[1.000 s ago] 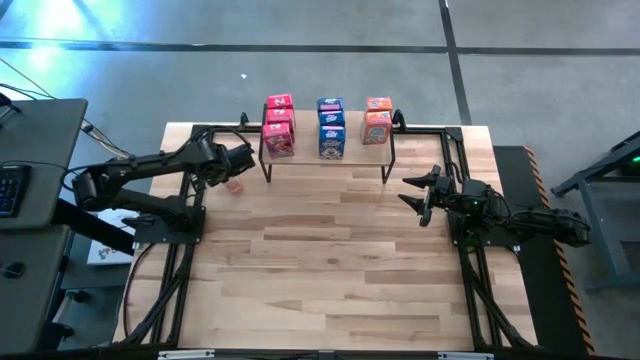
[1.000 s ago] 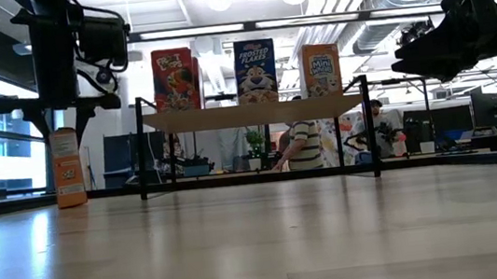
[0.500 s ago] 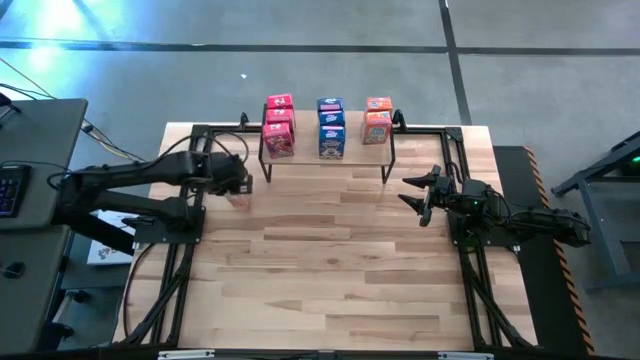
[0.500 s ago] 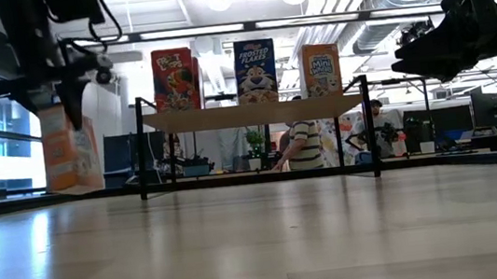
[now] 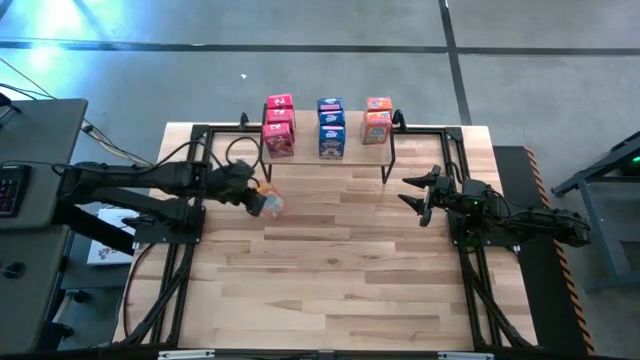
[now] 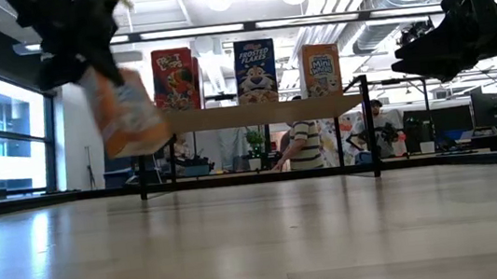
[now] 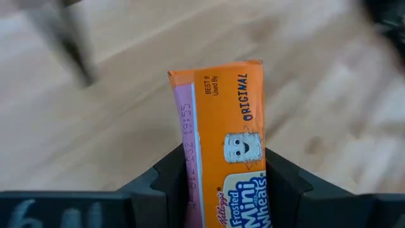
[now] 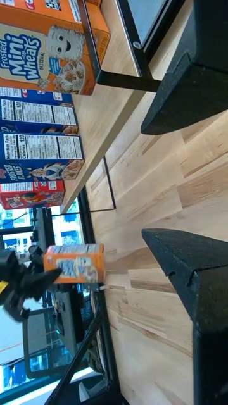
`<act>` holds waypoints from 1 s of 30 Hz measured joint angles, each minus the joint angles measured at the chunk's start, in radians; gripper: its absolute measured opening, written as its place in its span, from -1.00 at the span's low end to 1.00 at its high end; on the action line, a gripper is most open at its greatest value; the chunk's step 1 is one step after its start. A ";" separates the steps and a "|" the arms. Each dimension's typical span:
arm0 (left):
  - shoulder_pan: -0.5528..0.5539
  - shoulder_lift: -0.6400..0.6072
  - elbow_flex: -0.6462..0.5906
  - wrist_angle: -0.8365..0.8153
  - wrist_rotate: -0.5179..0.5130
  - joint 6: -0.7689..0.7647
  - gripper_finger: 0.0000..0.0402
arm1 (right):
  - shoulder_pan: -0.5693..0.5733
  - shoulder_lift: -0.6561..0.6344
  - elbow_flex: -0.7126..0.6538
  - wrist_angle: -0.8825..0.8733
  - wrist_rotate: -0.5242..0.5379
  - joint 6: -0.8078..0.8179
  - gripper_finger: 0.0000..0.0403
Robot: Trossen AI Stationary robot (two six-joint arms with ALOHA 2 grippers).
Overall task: Stack cereal on shelf
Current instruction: Put the orange cereal box on the shelf
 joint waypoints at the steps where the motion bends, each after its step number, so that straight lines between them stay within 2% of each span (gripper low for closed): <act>1: -0.012 0.002 0.000 0.035 0.007 0.040 -0.31 | 0.000 0.000 0.000 0.000 0.000 0.000 0.23; 4: -0.048 0.017 0.000 0.143 0.028 0.171 -0.31 | 0.000 0.000 0.000 0.000 0.000 0.000 0.23; 10: -0.099 0.053 0.000 0.298 0.028 0.338 -0.31 | 0.000 0.000 0.000 0.000 0.000 0.000 0.23; 24: -0.149 0.171 0.000 0.465 0.028 0.545 -0.31 | 0.000 0.000 0.000 0.000 0.000 0.000 0.23; 30: -0.149 0.228 0.000 0.477 0.027 0.600 -0.31 | 0.000 0.000 0.000 0.000 0.000 0.000 0.23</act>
